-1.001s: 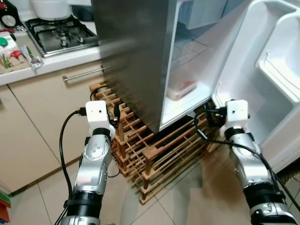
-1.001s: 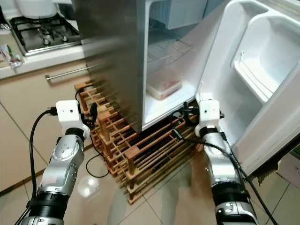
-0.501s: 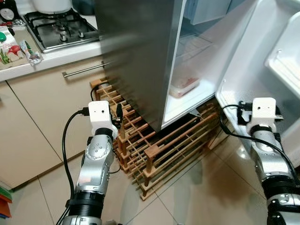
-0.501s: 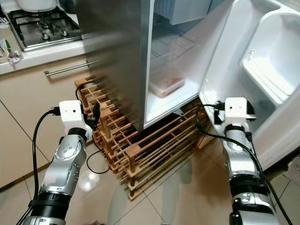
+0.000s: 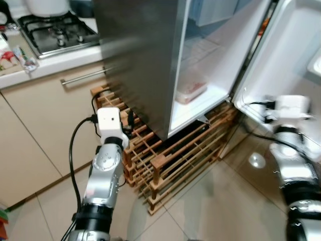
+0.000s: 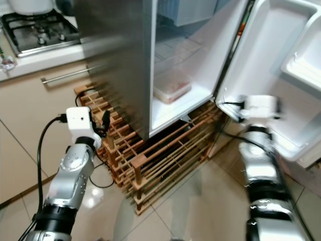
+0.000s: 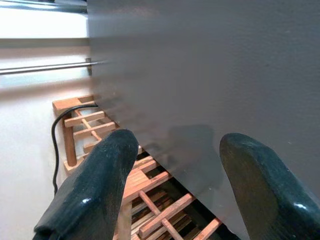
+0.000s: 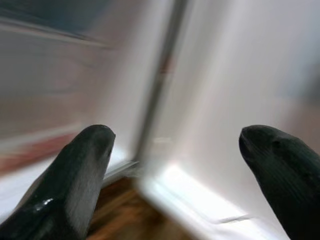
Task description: Restocking fridge
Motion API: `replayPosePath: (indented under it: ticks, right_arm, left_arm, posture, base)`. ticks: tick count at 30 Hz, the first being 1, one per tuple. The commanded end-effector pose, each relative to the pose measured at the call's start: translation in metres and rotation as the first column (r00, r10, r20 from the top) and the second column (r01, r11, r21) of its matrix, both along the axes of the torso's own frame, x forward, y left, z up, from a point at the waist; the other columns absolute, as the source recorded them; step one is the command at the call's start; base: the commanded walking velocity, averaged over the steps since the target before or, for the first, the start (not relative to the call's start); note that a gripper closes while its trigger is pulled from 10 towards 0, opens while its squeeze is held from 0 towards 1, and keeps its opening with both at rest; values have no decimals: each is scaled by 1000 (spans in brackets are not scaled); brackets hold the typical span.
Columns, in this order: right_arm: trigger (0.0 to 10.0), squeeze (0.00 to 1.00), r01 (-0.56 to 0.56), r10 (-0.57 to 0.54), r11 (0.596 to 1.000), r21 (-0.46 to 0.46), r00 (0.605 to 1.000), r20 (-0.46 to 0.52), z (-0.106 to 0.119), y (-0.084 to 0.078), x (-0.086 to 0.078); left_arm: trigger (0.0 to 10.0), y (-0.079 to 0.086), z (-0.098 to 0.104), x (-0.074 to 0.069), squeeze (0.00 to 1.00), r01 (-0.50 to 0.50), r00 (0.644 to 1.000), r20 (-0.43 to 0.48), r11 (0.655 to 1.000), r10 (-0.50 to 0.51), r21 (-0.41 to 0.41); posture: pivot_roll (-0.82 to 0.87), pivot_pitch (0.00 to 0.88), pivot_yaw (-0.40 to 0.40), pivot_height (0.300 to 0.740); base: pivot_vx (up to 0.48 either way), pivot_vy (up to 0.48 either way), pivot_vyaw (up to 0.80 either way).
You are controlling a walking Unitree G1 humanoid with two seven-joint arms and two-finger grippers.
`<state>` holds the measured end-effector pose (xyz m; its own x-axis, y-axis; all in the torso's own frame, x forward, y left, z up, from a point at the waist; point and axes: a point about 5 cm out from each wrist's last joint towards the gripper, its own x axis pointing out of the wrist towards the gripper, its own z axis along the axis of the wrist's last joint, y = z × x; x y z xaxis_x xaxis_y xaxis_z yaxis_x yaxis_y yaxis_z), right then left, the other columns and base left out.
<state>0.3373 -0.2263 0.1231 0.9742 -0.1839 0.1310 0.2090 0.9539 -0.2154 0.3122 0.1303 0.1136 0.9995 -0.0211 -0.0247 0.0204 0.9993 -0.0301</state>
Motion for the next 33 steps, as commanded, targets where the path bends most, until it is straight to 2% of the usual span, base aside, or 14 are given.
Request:
replayPosePath:
  ticks: [1, 5, 7, 14, 19, 27, 28, 33]
  right_arm:
    - [10000, 0, -35, 37, 998, 53, 999, -24, -6, 6, -3]
    - [10000, 0, -117, 124, 987, 114, 991, -54, -24, 33, -15]
    - [10000, 0, -135, 144, 982, 129, 988, -60, -29, 39, -17]
    - [10000, 0, -169, 187, 969, 178, 978, -88, -36, 47, -24]
    - [10000, 0, -190, 210, 965, 180, 972, -102, -42, 54, -30]
    - [10000, 0, -192, 212, 964, 184, 973, -94, -38, 54, -28]
    - [10000, 0, -181, 201, 968, 176, 974, -106, -38, 53, -26]
    - [10000, 0, -185, 205, 965, 185, 974, -98, -37, 54, -26]
  left_arm:
    - [10000, 1, 2, 2, 0, -2, 1000, 12, 999, 2, 39]
    - [10000, 5, 6, 2, 0, -13, 999, 49, 997, 9, 75]
    - [10000, 7, 7, 2, 0, -19, 999, 52, 996, 14, 82]
    - [10000, 8, 8, 0, 0, -26, 998, 56, 997, 22, 72]
    - [10000, 8, 10, 3, 0, -39, 998, 46, 997, 36, 70]
    - [10000, 1, 11, 6, 0, -25, 999, 44, 994, 20, 103]
    - [10000, 0, 14, 5, 1000, -11, 998, 65, 998, 7, 63]
    - [10000, -2, 14, 7, 1000, 4, 999, 53, 998, -8, 69]
  posture:
    - [-65, 0, -41, 740]
    - [-62, 0, -40, 740]
    - [-62, 0, -39, 740]
    - [-60, 0, -43, 740]
    - [-57, 0, -46, 740]
    - [-59, 0, -44, 740]
    - [-60, 0, -43, 740]
    - [-58, 0, -42, 740]
  base:
    - [0, 0, 0]
    - [0, 0, 597]
    - [0, 0, 788]
    - [-224, 250, 788]
    - [-337, 346, 788]
    - [-241, 266, 784]
    - [0, 0, 0]
    - [0, 0, 0]
